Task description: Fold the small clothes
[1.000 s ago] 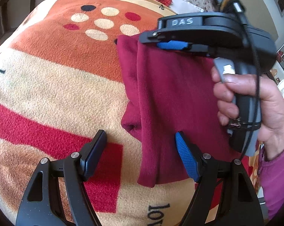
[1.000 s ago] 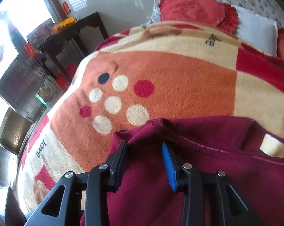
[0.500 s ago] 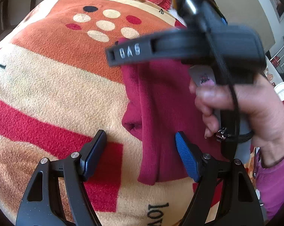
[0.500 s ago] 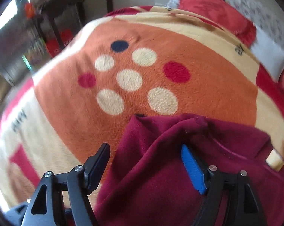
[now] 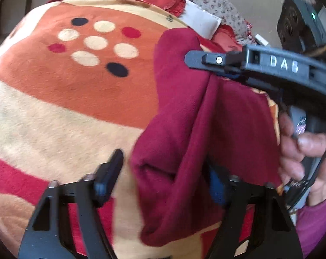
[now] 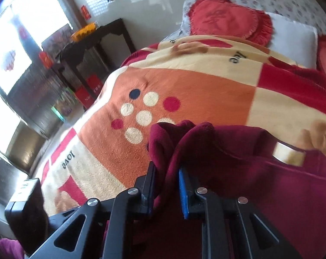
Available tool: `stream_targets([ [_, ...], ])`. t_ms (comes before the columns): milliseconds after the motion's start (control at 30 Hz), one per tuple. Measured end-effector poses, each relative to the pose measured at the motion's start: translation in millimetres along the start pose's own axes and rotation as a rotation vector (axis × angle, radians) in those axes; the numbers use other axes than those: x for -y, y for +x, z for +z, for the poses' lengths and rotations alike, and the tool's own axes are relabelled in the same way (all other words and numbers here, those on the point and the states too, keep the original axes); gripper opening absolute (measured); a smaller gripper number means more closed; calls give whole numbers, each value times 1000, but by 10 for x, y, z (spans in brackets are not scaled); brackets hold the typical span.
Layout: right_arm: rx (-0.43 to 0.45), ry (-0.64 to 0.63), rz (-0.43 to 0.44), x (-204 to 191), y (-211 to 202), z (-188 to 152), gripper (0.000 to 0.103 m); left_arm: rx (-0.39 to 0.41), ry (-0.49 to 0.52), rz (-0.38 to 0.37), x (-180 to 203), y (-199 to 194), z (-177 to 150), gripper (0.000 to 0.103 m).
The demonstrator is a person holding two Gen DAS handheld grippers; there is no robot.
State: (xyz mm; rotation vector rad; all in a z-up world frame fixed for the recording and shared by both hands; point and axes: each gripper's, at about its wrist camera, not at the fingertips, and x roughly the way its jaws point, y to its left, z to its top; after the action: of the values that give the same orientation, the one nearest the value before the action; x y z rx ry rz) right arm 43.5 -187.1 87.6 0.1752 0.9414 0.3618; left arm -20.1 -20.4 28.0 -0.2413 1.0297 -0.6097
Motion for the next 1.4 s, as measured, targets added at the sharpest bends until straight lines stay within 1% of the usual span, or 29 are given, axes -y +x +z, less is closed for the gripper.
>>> stream_targets([
  [33,1,4,3,37,-22,39,18,0,-1,-21,40,-12,6,49],
  [67,1,10,7,56,-44,30,18,8,2,-29,77,-38,13,47],
  [167,9,36,18,155,-99,29,18,40,37,-37,212,-118,4,35],
  [233,14,79,38,247,-127,34,18,50,66,-36,309,-169,-11,34],
  [300,23,146,72,328,-175,38,25,55,80,-37,402,-170,12,33],
  [333,28,175,80,353,-183,43,42,54,81,-38,430,-171,14,33],
  [367,33,196,84,368,-198,34,65,53,81,-38,451,-170,15,33],
  [400,40,218,98,377,-200,38,73,52,80,-37,466,-166,28,33],
  [433,38,230,111,374,-183,51,75,51,79,-34,473,-163,31,33],
  [533,6,223,91,316,-76,122,75,49,79,-31,484,-153,23,33],
  [633,-37,160,50,179,115,210,75,49,87,-25,518,-147,11,33],
  [733,-121,80,-2,19,383,258,75,46,93,-20,554,-119,16,33],
  [767,-150,36,-34,-48,469,258,73,45,97,-15,563,-115,5,33],
  [800,-157,2,-65,-91,507,250,67,43,101,-6,570,-104,-5,33],
  [833,-147,-20,-100,-108,508,237,46,39,102,7,564,-96,-19,33],
  [867,-136,-15,-96,-90,491,230,37,34,101,11,552,-88,-32,33],
  [900,-118,3,-73,-44,452,221,34,28,99,12,535,-78,-46,33],
  [933,-104,16,-62,-3,417,212,29,21,100,27,520,-59,-59,34],
  [967,-94,25,-54,35,386,203,27,17,102,40,516,-48,-68,40],
  [1000,-89,30,-46,61,364,194,26,10,102,51,501,-34,-77,49],
  [1067,-80,36,-34,103,305,181,23,-1,86,67,461,8,-103,60],
  [1200,-73,28,-16,111,265,186,22,-15,42,58,417,95,-116,60],
  [1233,-70,27,-14,112,245,165,22,-13,46,53,431,96,-115,60],
  [1267,-65,25,-10,124,234,160,22,-13,53,49,459,97,-109,52],
  [1300,-61,26,-8,140,226,160,22,-12,64,39,508,89,-103,38],
  [1400,-40,26,-13,159,148,148,22,-6,94,23,651,53,-64,26],
])
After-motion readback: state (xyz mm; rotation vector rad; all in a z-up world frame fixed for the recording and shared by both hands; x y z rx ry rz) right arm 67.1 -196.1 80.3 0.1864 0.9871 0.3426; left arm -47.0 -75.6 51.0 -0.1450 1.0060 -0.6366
